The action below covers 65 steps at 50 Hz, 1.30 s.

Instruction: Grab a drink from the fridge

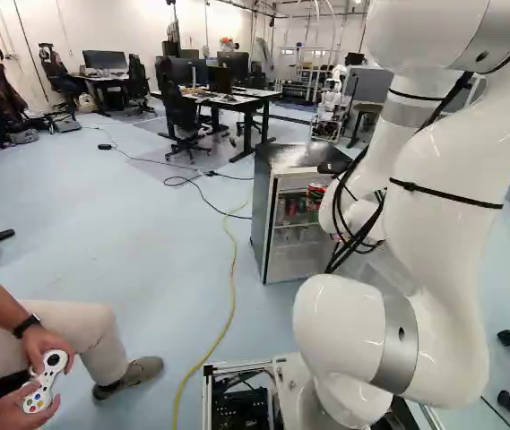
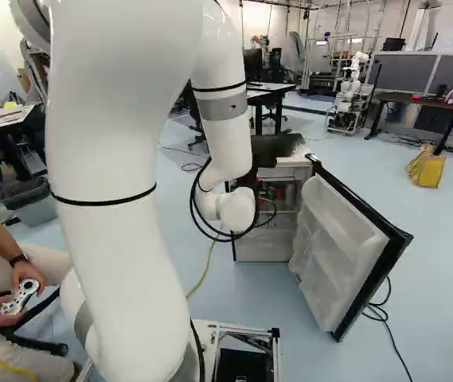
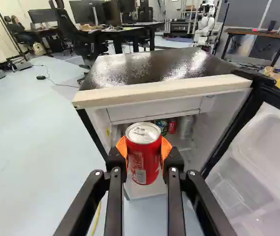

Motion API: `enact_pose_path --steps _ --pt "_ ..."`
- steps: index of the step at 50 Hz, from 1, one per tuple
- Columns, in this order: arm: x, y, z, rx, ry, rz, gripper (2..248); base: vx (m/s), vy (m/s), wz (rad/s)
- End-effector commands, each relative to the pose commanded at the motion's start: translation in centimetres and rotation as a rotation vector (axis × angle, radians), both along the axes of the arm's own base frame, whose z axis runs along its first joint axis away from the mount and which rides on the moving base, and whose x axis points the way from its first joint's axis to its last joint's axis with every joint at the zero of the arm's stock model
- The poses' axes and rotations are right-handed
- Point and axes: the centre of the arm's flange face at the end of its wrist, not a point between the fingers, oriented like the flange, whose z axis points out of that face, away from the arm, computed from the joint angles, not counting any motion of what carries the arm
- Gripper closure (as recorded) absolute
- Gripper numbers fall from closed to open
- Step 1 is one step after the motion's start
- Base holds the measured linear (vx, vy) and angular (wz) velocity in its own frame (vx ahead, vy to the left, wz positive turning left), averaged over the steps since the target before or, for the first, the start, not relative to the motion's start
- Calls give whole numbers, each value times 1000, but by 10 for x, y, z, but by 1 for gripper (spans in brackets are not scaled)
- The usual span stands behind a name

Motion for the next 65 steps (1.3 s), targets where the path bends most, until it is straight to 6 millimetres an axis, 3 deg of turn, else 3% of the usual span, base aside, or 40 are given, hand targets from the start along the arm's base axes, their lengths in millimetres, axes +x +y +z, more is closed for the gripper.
enact_pose_path --steps 31,65 --pt "6 0 29 -37 -32 6 164 0 0 0" --pt "28 -2 60 -78 -75 23 164 0 0 0"
